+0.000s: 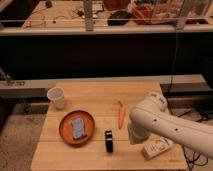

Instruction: Knock the eraser over

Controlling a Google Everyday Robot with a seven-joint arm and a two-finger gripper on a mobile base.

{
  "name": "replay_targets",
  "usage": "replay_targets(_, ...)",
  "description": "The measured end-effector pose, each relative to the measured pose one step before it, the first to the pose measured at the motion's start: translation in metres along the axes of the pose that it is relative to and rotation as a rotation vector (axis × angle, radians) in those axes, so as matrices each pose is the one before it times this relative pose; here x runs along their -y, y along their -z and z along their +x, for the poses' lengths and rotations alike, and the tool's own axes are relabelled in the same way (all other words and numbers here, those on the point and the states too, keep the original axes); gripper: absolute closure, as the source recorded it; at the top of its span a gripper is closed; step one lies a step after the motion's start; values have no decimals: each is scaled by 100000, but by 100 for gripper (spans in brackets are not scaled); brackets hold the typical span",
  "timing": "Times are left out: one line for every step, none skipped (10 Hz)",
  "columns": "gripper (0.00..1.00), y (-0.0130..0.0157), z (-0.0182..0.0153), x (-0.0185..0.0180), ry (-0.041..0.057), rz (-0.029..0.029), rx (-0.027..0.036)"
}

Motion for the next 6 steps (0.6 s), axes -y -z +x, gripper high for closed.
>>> replay_targets(99, -298, -1067, 183, 1898, -66, 153)
replay_targets(99, -188, -1101, 328, 1656, 186, 265)
replay_targets(99, -337, -1632, 506, 3104, 74, 341)
replay_targets(99, -167, -567, 176, 1073, -45, 53)
replay_targets(99, -176, -231, 77, 900, -86, 52)
replay_targets(99, -207, -297, 202, 1262, 194, 71)
